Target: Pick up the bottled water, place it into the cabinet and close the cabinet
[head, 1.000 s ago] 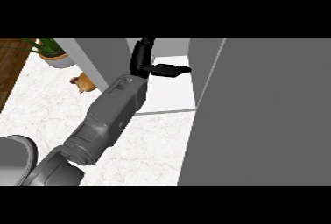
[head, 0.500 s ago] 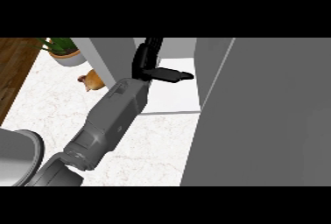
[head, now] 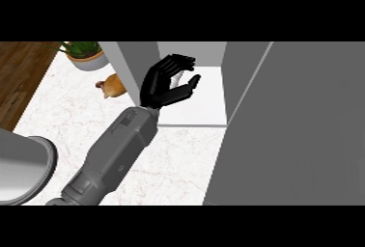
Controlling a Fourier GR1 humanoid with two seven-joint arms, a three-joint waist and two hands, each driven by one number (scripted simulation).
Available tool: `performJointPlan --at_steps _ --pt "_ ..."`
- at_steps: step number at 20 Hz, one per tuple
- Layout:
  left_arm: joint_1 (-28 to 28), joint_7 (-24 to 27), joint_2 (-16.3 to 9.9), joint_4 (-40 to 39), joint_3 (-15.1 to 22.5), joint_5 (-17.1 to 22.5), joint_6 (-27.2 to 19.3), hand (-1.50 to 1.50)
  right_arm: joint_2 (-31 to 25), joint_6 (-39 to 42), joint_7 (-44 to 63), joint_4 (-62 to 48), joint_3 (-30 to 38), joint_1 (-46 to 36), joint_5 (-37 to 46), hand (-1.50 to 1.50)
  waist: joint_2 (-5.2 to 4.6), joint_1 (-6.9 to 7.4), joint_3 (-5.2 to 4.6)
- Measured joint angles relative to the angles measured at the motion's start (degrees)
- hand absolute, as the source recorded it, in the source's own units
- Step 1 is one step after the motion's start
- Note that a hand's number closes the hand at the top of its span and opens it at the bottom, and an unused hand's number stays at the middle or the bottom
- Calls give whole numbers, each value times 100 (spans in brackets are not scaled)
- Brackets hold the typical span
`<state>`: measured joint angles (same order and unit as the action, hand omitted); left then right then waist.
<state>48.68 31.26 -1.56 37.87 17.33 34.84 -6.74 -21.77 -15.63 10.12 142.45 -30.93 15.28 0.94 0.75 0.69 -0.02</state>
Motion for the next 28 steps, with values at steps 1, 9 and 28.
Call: performJointPlan --at_steps 1,9,28 --pt "-177 -52 -33 205 48 -16 -15 150 -60 12 17 8 -22 -25 17 -150 5 9 -1" --pt "-1639 -493 -353 2001 554 -192 -168 150 -583 398 578 -19 -512 -392 109 150 13 76 -1" --pt "-4881 -689 -2089 5420 56 42 233 150 1214 183 2718 -759 -2102 -2405 876 150 -47 57 -9"
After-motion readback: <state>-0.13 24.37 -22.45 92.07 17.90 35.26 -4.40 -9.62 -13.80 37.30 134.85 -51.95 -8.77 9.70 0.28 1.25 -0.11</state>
